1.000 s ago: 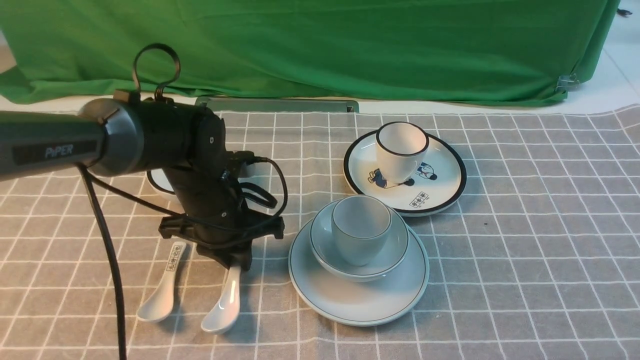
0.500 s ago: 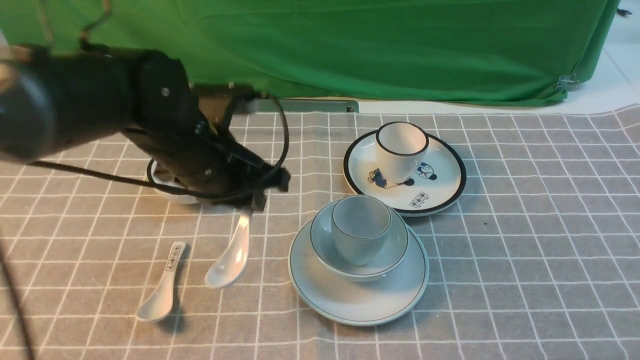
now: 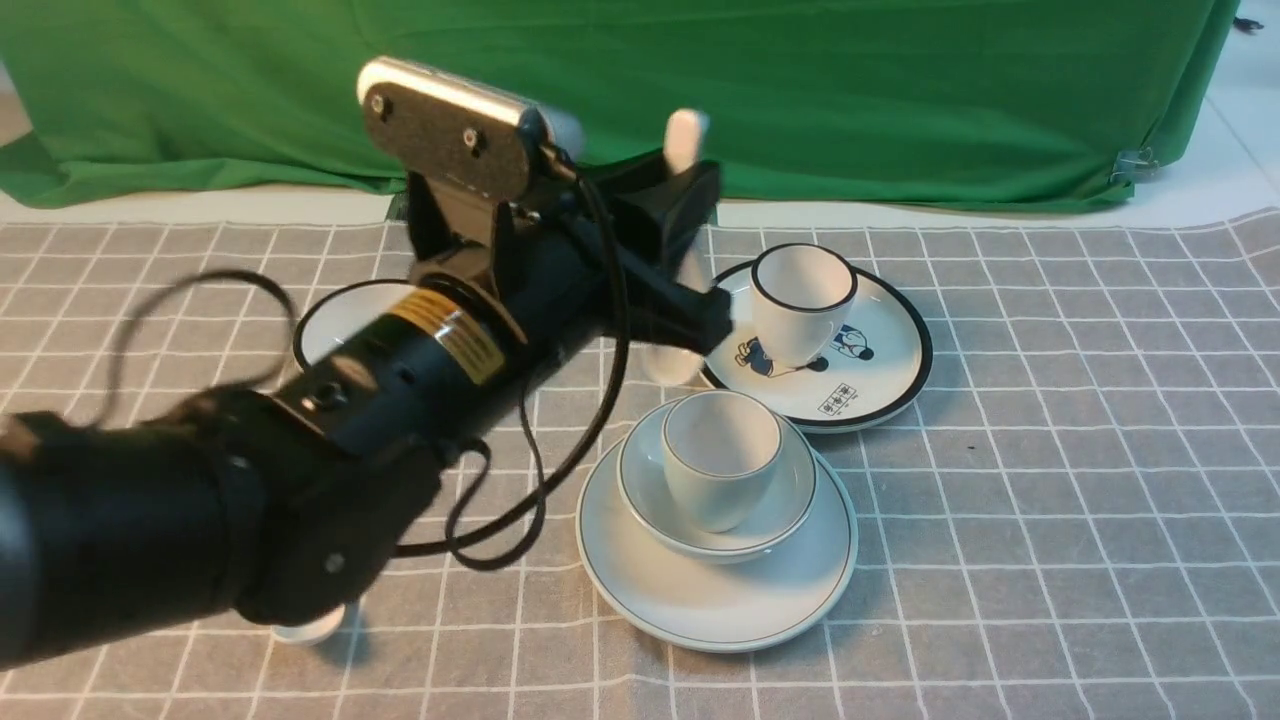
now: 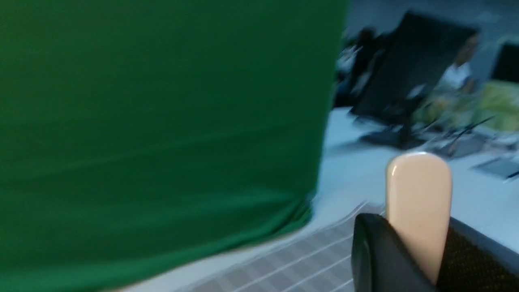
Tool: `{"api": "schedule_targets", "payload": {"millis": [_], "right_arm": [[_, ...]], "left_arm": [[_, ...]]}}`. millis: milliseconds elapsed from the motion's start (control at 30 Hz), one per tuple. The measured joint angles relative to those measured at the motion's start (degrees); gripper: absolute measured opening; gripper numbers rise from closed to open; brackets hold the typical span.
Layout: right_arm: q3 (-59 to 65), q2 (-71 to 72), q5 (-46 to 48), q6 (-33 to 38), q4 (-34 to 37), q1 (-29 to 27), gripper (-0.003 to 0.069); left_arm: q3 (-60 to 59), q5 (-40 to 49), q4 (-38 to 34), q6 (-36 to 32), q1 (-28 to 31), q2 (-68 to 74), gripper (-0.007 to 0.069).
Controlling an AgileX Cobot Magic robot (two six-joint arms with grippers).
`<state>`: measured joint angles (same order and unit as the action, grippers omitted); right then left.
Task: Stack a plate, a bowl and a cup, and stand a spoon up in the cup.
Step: Use the left arm to put the blue soup spoon into the blue teacup in the middle
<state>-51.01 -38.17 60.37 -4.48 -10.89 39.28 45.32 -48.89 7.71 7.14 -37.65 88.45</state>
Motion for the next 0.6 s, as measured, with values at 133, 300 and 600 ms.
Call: {"api": "schedule_targets", "payload": {"millis": [133, 300, 600], "right_arm": [[0.00, 0.00, 0.00, -0.62, 0.00, 0.00, 0.0140], [0.06, 0.00, 0.00, -0.85, 0.00, 0.00, 0.0142], [0.08, 0.00, -0.05, -1.01, 0.00, 0.00, 0.0142]], "left_arm": [[1.00, -5.82, 4.03, 2.19, 0.00, 5.47, 0.0120], [1.74, -9.12, 4.40, 2.94, 0.05, 11.38, 0.0120], [1.81, -11.04, 4.32, 5.11, 2.95, 17.10, 0.0120]]}}
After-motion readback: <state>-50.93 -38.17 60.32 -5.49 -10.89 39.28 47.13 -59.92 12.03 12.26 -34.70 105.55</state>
